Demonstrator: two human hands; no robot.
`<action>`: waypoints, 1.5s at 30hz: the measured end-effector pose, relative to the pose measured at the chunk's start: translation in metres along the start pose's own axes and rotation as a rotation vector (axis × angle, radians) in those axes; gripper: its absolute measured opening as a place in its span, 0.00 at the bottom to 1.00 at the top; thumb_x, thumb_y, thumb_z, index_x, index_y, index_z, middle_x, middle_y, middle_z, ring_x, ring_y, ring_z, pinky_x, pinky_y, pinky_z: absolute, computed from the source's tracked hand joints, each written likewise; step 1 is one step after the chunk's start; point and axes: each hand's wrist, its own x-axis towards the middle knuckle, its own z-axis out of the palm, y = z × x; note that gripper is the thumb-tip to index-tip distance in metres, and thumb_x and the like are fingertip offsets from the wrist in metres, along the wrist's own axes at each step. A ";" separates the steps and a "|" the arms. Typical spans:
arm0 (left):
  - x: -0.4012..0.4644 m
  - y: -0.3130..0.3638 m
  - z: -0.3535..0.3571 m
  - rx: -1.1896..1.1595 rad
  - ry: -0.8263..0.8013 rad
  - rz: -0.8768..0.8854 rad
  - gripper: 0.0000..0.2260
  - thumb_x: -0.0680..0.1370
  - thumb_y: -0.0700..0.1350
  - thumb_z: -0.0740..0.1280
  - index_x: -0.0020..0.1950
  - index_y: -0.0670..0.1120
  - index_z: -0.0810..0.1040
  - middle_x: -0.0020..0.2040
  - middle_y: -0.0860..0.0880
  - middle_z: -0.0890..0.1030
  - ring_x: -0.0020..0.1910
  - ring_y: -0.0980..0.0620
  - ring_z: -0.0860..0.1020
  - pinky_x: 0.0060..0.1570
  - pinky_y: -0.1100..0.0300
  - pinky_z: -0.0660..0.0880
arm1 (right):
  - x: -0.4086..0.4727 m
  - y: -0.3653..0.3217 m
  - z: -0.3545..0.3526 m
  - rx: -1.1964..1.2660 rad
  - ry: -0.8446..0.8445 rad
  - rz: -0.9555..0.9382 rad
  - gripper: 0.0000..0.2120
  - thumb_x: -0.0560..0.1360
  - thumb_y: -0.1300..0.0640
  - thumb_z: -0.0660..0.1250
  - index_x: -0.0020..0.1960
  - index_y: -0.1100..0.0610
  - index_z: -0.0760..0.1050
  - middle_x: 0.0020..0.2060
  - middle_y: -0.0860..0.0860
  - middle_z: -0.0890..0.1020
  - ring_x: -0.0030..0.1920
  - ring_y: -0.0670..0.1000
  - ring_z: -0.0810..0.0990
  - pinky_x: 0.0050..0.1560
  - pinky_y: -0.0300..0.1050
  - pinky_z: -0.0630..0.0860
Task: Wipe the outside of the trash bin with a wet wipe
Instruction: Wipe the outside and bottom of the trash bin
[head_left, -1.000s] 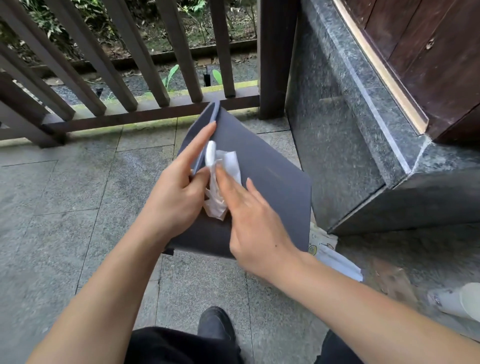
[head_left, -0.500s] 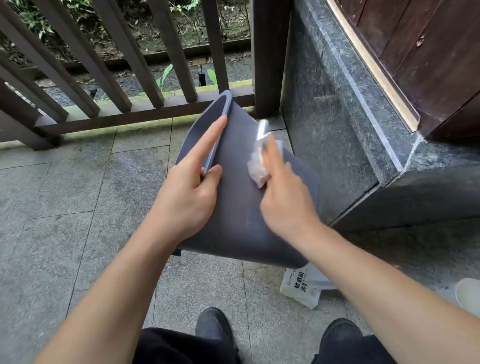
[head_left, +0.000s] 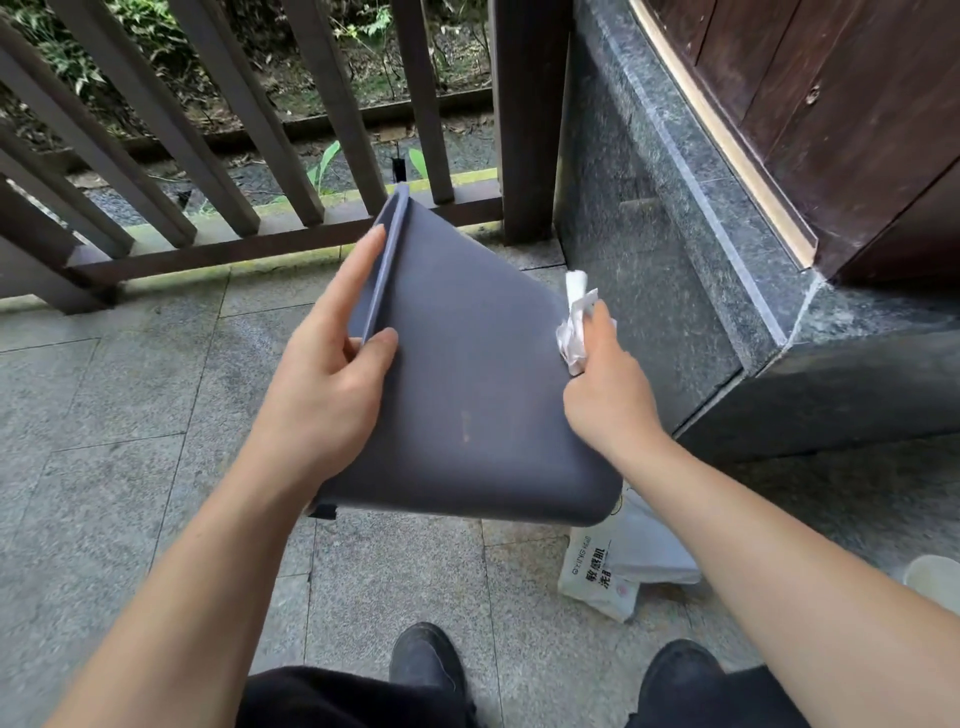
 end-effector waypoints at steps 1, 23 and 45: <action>0.000 0.000 0.001 -0.001 -0.012 -0.008 0.33 0.82 0.33 0.61 0.77 0.66 0.64 0.35 0.69 0.79 0.26 0.65 0.74 0.30 0.76 0.69 | -0.005 -0.005 0.002 -0.018 0.013 -0.022 0.42 0.70 0.68 0.55 0.77 0.42 0.44 0.56 0.58 0.75 0.50 0.62 0.73 0.46 0.52 0.70; 0.001 0.013 0.005 -0.197 0.077 -0.143 0.34 0.81 0.33 0.62 0.72 0.71 0.66 0.69 0.71 0.73 0.68 0.47 0.77 0.65 0.40 0.74 | -0.018 -0.018 0.012 0.040 0.057 -0.088 0.38 0.70 0.68 0.54 0.74 0.42 0.55 0.56 0.58 0.77 0.43 0.60 0.73 0.40 0.48 0.64; 0.009 0.005 -0.014 -0.162 0.268 -0.109 0.32 0.79 0.36 0.63 0.80 0.58 0.64 0.66 0.77 0.71 0.69 0.61 0.74 0.69 0.48 0.73 | -0.001 0.006 0.002 -0.138 0.036 -0.152 0.22 0.81 0.58 0.50 0.75 0.49 0.63 0.74 0.51 0.68 0.64 0.61 0.72 0.57 0.55 0.70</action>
